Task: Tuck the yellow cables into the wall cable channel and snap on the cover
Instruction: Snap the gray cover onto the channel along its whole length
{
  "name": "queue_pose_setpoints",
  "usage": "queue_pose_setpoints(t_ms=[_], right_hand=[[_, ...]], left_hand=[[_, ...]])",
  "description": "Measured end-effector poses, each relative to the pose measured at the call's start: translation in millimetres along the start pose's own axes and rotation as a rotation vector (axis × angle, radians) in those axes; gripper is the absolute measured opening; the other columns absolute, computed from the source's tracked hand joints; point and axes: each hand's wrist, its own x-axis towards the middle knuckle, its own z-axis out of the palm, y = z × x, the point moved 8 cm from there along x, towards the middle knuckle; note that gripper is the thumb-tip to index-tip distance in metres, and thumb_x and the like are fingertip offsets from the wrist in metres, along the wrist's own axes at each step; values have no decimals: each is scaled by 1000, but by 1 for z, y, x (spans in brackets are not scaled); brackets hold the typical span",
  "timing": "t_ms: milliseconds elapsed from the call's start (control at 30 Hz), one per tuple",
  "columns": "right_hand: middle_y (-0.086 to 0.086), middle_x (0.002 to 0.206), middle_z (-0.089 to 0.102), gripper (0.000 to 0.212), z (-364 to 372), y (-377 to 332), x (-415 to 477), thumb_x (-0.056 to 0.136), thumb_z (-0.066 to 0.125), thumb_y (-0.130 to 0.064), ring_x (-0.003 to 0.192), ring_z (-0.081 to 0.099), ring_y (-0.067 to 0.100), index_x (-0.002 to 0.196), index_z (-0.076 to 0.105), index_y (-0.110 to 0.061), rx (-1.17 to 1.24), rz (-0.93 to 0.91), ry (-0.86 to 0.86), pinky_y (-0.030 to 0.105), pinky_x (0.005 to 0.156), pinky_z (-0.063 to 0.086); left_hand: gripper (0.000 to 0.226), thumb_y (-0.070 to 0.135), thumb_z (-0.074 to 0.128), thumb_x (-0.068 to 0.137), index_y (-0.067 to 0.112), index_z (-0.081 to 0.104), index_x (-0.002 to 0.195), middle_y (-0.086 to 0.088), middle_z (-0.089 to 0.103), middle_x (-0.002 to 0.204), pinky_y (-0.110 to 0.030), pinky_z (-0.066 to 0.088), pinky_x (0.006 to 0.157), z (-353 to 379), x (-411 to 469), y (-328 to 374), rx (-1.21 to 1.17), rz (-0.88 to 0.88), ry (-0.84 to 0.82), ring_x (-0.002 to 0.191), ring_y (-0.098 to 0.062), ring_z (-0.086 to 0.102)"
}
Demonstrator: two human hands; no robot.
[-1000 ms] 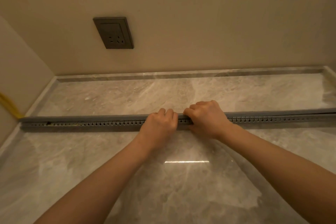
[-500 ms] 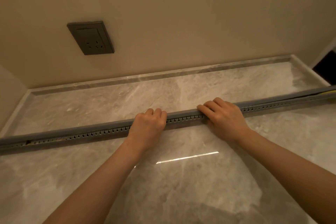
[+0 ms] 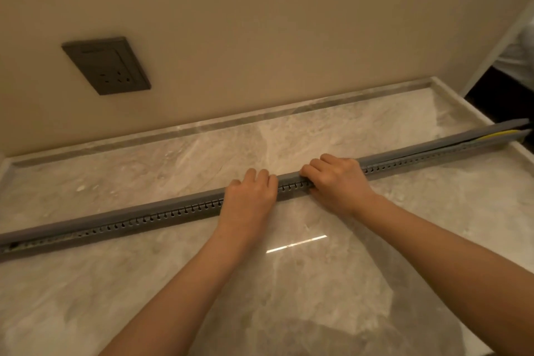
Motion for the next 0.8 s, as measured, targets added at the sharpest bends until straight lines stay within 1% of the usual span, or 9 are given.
queue_pose_setpoints(t_ms=[67,133,267,367,500,567,600,700,800], right_hand=[[2,53,59,20,0,0,2,49,80,-11,46,54,20,60,63,-11,21,-23,5,25,33,37],[2,49,56,22,-1,1,3,46,79,-8,42,52,20,56,59,-11,40,-59,12,23,32,35],[2,45,52,29,0,7,3,45,81,-7,38,49,19,51,54,-12,69,-103,35,22,31,31],[1,43,52,29,2,14,2,40,80,-5,37,49,19,49,53,-13,79,-126,36,20,31,29],[1,42,53,30,4,16,3,34,79,-7,36,49,20,48,53,-13,131,-132,-6,18,32,29],[0,43,54,30,5,17,3,35,81,-9,36,50,20,48,54,-13,142,-133,-19,18,34,29],[0,43,54,30,5,16,3,35,81,-9,36,50,20,48,55,-13,145,-132,-26,17,34,28],[-1,42,54,31,5,16,4,34,81,-10,36,50,19,48,54,-14,152,-129,-44,17,35,26],[-2,42,54,31,5,15,5,35,82,-11,36,49,18,48,54,-14,140,-131,-51,17,37,23]], left_hand=[[15,5,54,61,15,62,69,0,59,62,-26,42,47,-4,9,16,-36,8,57,59,-19,57],[18,6,47,67,15,63,70,0,59,63,-28,44,51,-6,18,29,-58,-20,98,60,-19,58],[11,4,60,64,14,62,68,-1,58,61,-29,45,49,-3,28,41,-68,-113,98,58,-19,57],[13,2,62,64,15,61,66,0,56,59,-29,44,48,-3,31,46,-16,-165,81,56,-18,55],[26,0,41,71,16,59,63,0,55,57,-27,43,47,-5,35,49,38,-233,75,53,-16,53],[29,0,37,72,17,59,62,1,54,56,-26,42,45,-6,36,49,69,-258,62,52,-16,53],[27,1,39,71,17,58,61,2,54,55,-26,41,44,-6,36,49,81,-259,52,51,-15,53],[17,2,53,61,18,57,57,3,52,52,-24,37,39,-6,38,50,100,-244,19,47,-13,51],[18,2,66,50,18,57,53,3,52,48,-21,33,34,-3,39,49,103,-205,-22,42,-12,50]])
